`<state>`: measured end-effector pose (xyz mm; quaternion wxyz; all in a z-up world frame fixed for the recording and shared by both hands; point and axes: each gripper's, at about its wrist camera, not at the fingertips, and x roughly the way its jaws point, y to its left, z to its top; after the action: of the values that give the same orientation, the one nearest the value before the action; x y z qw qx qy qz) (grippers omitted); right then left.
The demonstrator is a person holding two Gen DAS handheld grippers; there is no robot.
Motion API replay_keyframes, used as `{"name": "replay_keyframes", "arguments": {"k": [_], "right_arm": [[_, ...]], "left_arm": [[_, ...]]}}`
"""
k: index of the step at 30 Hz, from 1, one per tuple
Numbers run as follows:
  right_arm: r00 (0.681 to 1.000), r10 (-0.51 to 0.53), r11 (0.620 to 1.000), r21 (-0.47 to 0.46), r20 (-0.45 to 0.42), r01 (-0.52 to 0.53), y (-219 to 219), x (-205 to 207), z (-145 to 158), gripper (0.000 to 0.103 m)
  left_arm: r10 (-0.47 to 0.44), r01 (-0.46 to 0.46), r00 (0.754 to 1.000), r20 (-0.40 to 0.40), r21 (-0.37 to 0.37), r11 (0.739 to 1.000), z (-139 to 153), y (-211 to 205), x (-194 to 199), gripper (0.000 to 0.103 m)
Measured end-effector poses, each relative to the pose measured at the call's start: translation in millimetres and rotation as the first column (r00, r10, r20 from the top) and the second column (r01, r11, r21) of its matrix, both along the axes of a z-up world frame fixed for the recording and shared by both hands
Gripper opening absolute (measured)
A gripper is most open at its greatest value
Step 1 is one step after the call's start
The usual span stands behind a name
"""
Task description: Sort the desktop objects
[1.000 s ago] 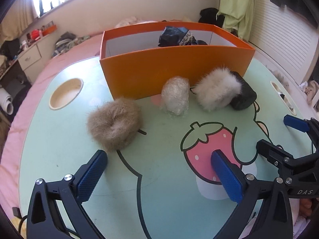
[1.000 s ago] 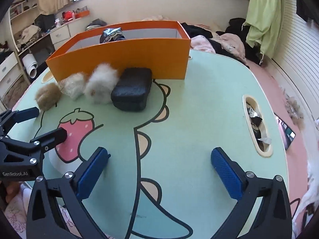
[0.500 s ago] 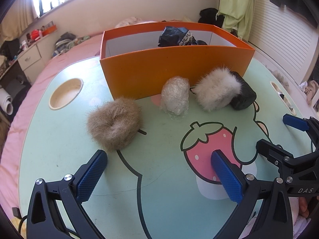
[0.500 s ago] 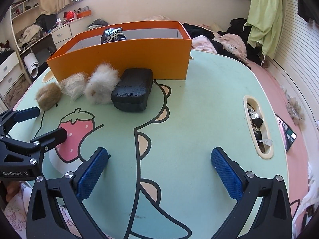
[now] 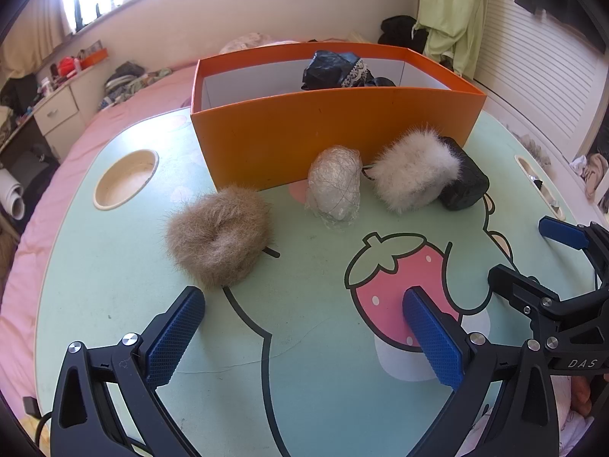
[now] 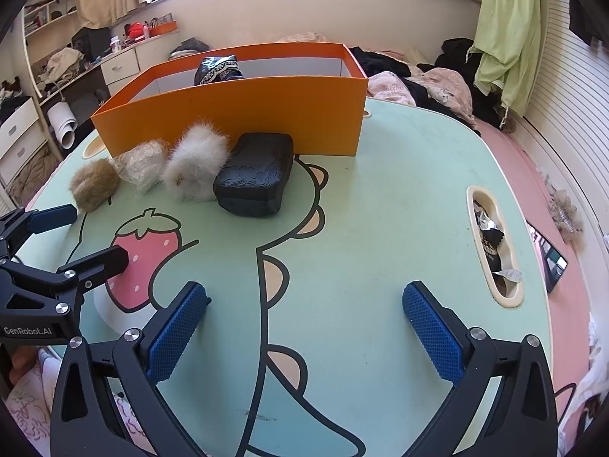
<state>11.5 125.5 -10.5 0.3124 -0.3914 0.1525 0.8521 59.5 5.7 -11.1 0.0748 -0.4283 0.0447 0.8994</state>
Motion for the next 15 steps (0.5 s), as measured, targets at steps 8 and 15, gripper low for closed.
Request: {"name": "replay_keyframes", "arguments": {"k": [8, 15], "right_arm": [[1.000, -0.001, 1.000, 0.001, 0.001, 0.001, -0.2, -0.1, -0.1, 0.103], [1.000, -0.001, 1.000, 0.002, 0.001, 0.001, -0.3, -0.1, -0.2, 0.103]], "left_arm": [[0.000, 0.000, 1.000, 0.000, 0.000, 1.000, 0.1, -0.7, 0.6, 0.103], [0.000, 0.000, 1.000, 0.000, 0.000, 1.000, 0.2, -0.8, 1.0, 0.103]]}}
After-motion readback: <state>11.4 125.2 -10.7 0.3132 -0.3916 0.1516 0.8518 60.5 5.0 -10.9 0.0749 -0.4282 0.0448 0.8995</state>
